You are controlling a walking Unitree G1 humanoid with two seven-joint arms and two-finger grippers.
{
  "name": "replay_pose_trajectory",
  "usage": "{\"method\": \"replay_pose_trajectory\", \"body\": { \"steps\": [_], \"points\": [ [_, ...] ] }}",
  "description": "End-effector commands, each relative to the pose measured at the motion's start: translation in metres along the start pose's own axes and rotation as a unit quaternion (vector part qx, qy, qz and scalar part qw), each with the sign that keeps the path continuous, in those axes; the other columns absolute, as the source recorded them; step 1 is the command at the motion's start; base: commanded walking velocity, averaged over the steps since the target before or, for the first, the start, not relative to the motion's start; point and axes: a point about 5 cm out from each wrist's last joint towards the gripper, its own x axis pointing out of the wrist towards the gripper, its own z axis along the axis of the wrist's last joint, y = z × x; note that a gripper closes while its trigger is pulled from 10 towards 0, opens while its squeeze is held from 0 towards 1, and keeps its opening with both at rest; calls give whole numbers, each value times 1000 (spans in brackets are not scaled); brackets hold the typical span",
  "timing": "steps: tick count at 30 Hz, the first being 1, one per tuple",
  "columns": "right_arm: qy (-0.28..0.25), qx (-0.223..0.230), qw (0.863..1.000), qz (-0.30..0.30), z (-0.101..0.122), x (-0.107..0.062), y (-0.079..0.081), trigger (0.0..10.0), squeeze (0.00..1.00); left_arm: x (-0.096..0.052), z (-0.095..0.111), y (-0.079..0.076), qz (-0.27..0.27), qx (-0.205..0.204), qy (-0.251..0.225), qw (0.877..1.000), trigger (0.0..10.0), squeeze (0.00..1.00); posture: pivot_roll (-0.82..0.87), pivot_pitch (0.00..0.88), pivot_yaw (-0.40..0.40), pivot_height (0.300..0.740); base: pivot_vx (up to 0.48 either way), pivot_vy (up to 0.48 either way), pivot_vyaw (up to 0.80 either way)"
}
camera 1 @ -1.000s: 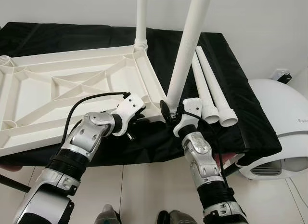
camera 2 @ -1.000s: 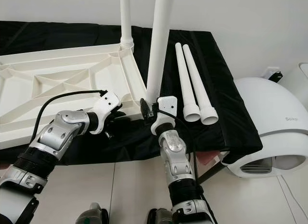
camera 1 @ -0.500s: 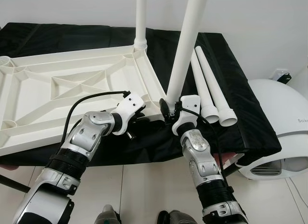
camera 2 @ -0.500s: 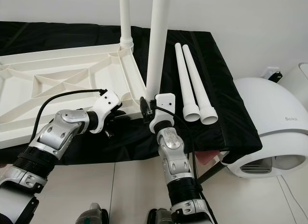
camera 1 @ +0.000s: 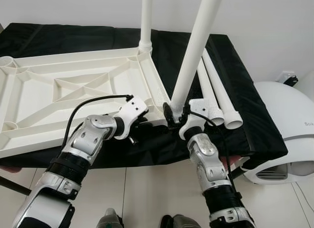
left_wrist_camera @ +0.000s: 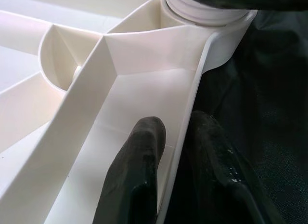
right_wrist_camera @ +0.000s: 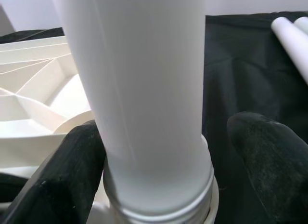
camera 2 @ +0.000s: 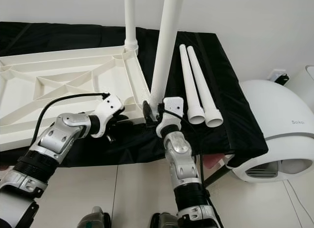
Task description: Building children table
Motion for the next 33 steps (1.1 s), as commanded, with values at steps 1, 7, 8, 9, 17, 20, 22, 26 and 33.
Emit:
{"method": "replay_pose_trajectory", "body": {
  "steps": [1,7,8,9,17,20,22,26,33],
  "points": [
    [8,4,1000,5,-4,-1,-3,10000,1000,-1,-1,-2,-21,1,3,1000,10000,0,34,42,-32,740,0,0,0],
    [2,-14,999,41,0,1,-14,10000,733,-1,-1,-1,-21,2,4,1000,10000,0,31,50,-27,740,0,0,0],
    [-4,-18,999,43,2,1,-17,10000,4,-2,-1,-1,-20,3,4,1000,10000,0,31,54,-26,740,0,0,0],
    [-6,-14,999,43,3,1,-19,10000,0,-2,-1,-1,-21,3,4,1000,10000,0,31,54,-26,740,0,0,0],
    [-17,-4,999,34,8,-2,-23,10000,0,-2,-1,1,-19,0,4,1000,10000,337,21,59,-21,740,0,0,0],
    [-24,3,999,27,10,-3,-26,10000,0,-1,-1,1,-24,-5,3,1000,10000,1000,18,60,-18,740,0,0,0],
    [-30,10,999,29,12,-4,-27,10000,0,-1,0,0,-27,-7,2,1000,10000,1000,18,60,-18,740,0,0,0],
    [-39,9,999,33,14,-5,-31,10000,0,-1,0,1,-26,-5,2,1000,10000,1000,16,61,-16,740,0,0,0],
    [-59,29,997,43,18,-17,-34,10000,0,-3,1,2,-20,6,3,1000,10000,0,17,59,-16,740,0,0,0]
  ]
}}
